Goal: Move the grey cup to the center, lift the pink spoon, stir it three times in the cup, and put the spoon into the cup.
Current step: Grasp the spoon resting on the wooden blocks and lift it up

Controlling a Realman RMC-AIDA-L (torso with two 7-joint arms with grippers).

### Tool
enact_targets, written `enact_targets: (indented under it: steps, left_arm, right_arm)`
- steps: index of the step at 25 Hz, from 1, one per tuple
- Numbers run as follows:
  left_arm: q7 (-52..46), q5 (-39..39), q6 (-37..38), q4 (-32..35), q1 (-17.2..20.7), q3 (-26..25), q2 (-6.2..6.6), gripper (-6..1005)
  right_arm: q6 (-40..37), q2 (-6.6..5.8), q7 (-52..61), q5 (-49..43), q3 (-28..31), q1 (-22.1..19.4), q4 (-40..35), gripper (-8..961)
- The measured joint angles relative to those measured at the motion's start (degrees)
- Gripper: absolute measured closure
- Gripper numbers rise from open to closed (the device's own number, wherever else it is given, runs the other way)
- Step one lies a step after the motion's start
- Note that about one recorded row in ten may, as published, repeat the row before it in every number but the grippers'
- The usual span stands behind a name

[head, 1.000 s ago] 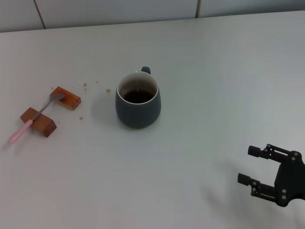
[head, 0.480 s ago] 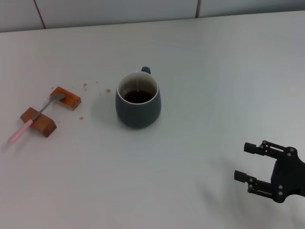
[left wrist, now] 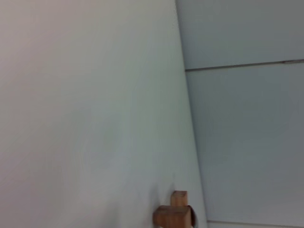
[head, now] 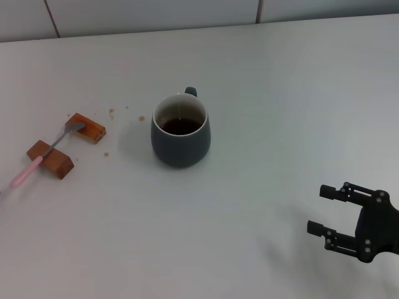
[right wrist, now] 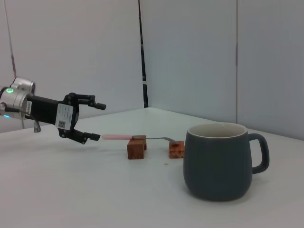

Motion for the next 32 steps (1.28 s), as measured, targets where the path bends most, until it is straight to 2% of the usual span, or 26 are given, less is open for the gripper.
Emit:
enact_targets:
  steps: [13,24,32]
  left_arm:
    - [-0.03,0.2,-1.83,-2.92,-1.71,1.14,-0.39,249]
    - [0.1,0.2,-5.22,-4.16,-3.44,1.83,-1.88,266]
    - [0.44,0.18,-6.35,-5.42,-4.98,1.92,-1.86,278]
  right_arm:
    - [0.3,-0.16,1.76,-0.08,0.0,0.78,-0.3,235]
    - [0.79,-0.17,2.76,-0.09,0.0,1.37,-0.38,235]
    - [1.21,-0.17,3.85,-0.09,0.0,1.86,-0.38,235]
